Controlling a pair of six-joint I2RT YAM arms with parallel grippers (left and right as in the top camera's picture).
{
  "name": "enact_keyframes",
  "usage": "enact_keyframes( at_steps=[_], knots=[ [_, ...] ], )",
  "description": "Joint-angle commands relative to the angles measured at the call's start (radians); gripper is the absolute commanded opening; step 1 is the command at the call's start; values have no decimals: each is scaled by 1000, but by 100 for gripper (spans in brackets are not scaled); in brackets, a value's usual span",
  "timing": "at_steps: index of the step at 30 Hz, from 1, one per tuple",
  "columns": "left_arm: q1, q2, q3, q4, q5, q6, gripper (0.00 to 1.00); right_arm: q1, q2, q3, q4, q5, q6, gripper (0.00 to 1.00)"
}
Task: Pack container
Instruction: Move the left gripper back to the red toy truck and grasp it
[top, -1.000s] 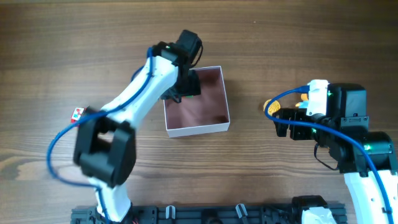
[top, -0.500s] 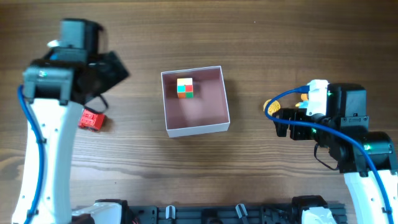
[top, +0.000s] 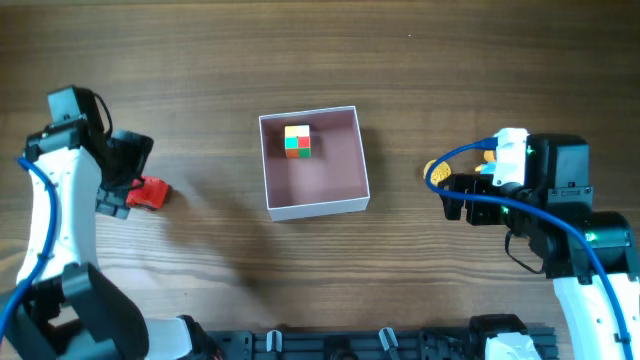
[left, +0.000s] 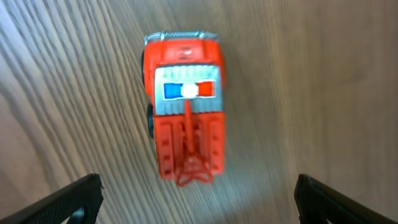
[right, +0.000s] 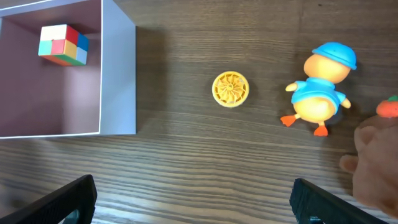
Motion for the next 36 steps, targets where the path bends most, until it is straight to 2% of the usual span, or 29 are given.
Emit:
enact_keyframes(
  at_steps=[1,9,15,16,18,22,36],
  knots=[
    [3,45,-54,61,37,-37,100,4,2,23,-1,-3,-17,100],
    [3,173,-60,119,-6,-40,100,4,2,23,-2,-3,-17,100],
    [3,195,-60,143,-12,-40,100,4,2,23,-5,-3,-17,100],
    [3,195,-60,143,-12,-40,98,4,2,23,-5,-3,-17,100],
    [3,195,-60,142,-12,-40,84,4,2,23,-6,-3,-17,100],
    [3,195,-60,138,-12,-40,63,4,2,23,-5,-2,-18,100],
    [3,195,-60,129,-11,-40,39,4,2,23,-5,-2,-17,100]
  ],
)
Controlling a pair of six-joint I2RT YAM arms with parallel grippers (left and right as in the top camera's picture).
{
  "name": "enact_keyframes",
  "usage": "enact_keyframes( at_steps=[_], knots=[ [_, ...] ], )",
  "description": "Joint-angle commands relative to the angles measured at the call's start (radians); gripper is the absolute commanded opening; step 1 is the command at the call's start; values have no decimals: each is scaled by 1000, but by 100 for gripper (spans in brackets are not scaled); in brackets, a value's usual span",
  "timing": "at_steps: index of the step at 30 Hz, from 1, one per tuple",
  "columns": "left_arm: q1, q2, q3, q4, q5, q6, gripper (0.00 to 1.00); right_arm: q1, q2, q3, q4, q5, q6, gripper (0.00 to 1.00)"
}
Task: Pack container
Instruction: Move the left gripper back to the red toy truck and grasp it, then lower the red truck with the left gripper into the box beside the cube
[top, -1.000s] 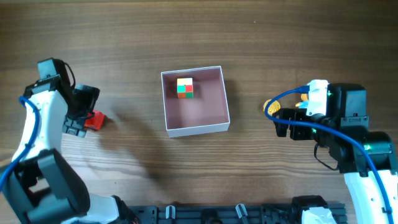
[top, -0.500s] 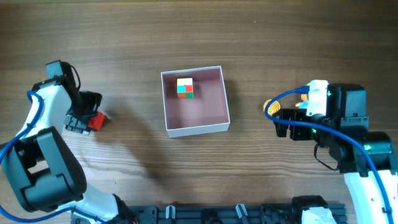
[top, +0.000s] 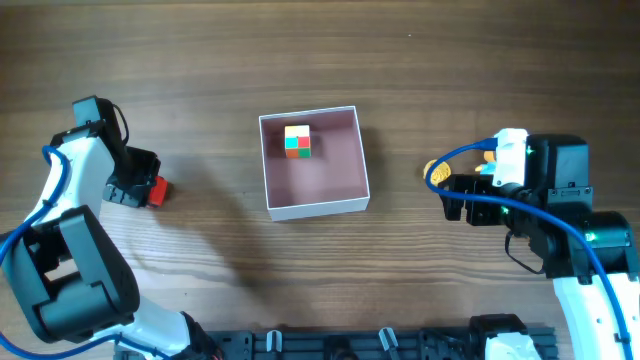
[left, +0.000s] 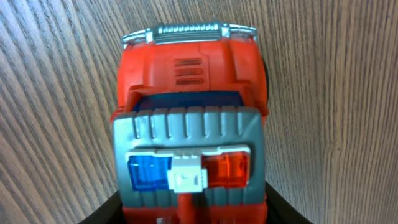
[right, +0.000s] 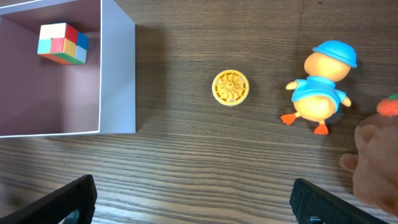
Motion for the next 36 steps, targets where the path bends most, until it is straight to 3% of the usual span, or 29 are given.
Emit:
enact_keyframes(
  at_steps=[1,11,20,26,29,36],
  knots=[
    [3,11,-8,-9,-9,-3,32,4,2,23,0,-2,-17,100],
    [3,1,-8,-58,-5,1,4,4,2,23,1,-2,-17,100],
    [-85,-163,43,-162,-1,81,4,4,2,23,12,-2,-17,100],
    [-336,-307,146,-244,2,132,4,4,2,23,21,-1,-17,100],
    [-529,-342,211,-245,2,132,4,4,2,23,23,-1,-17,100],
    [-881,-309,261,-49,-12,188,4,4,2,23,25,-1,-17,100]
  ],
)
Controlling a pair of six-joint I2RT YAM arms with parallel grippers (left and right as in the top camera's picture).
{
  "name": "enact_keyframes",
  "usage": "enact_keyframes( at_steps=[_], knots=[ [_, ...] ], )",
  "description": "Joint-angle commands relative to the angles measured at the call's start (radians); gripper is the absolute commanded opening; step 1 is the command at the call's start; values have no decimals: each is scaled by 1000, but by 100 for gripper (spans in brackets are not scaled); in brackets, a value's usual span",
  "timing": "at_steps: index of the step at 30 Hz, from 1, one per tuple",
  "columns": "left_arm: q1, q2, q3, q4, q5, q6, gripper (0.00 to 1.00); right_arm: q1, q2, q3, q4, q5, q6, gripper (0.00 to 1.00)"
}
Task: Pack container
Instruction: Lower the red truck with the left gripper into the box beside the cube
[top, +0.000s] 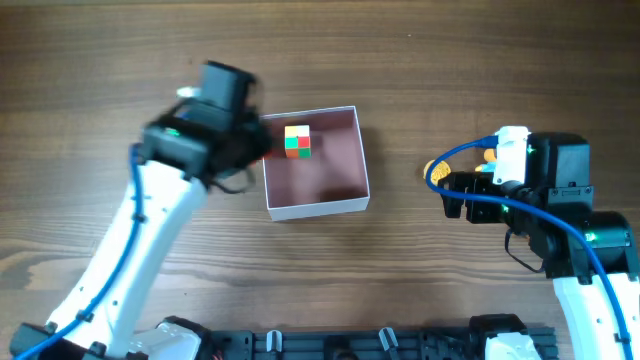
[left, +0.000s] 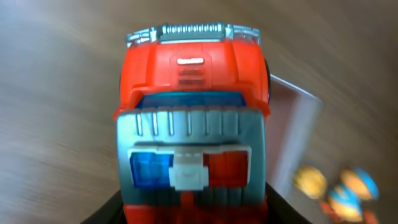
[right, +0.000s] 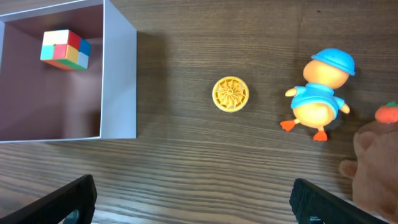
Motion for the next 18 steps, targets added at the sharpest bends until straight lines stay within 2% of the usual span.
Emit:
enact_keyframes(
  at_steps=[1,5,14,18],
  knots=[
    [-165,31,26,107,-28,74,4,4,2,23,3,-1,-17,100],
    [-229,122,26,187,-70,74,4,4,2,23,-3,-2,-17,100],
    [-225,351,26,361,-57,97,4,4,2,23,-3,-2,-18,100],
    [-204,403,26,381,-57,96,4,4,2,23,-4,-2,-17,100]
  ],
)
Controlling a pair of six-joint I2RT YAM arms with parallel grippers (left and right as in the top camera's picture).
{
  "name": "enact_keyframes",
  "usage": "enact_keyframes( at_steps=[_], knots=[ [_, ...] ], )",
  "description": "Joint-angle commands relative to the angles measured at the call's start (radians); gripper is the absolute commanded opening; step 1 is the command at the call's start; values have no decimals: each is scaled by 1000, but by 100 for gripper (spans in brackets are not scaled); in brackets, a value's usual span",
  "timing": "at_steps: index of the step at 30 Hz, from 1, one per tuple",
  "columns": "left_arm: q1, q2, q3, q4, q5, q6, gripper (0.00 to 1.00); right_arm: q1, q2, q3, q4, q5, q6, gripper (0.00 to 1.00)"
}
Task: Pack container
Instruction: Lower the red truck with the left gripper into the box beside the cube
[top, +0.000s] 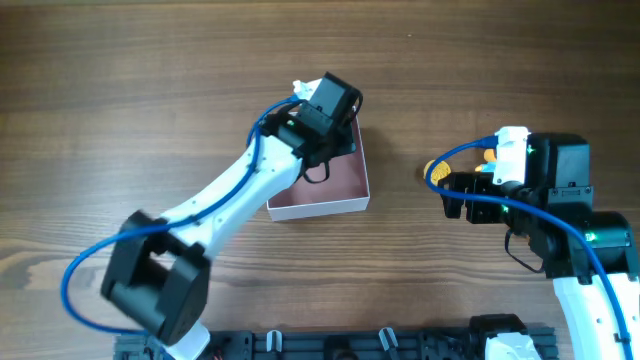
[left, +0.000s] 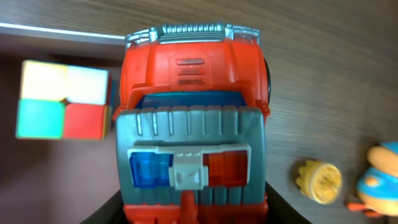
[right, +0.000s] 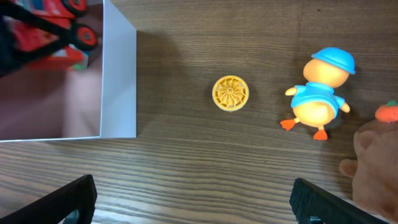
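Observation:
A red toy fire truck (left: 193, 112) fills the left wrist view, with my left gripper (left: 194, 214) shut on it. It hangs over the far right part of the white box (top: 320, 208) with a maroon floor. In the overhead view the left gripper (top: 325, 125) hides the truck. A multicoloured cube (left: 62, 99) lies in the box just left of the truck. In the right wrist view the truck (right: 50, 18) shows above the box wall (right: 118, 74). My right gripper (right: 194, 205) stands open over bare wood, right of the box.
A yellow ridged disc (right: 231, 92) and a toy duck (right: 323, 93) with a blue cap lie on the table right of the box. A brown plush (right: 373, 162) and a small orange thing (right: 387, 111) sit at the right edge. The tabletop is wood.
My left gripper, still holding the truck, has moved from the box's left wall to over its far right part, beside the cube. The right arm has not moved.
My left gripper stood open over the fire truck at the table's left. Then it was shut on the truck there. Later it held the truck in the air at the box's left wall, and now over the box interior. The right gripper stayed open throughout.

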Motion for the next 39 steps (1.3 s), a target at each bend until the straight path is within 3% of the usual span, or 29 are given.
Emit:
enact_keyframes(
  at_steps=[1,26,39],
  knots=[
    [29,37,18,7,-18,27,4,4,2,23,0,-2,-18,100],
    [53,125,18,-84,58,-14,4,4,2,23,-5,-2,-17,100],
    [41,125,18,-70,82,50,4,4,2,23,-3,-2,-18,99]
  ],
)
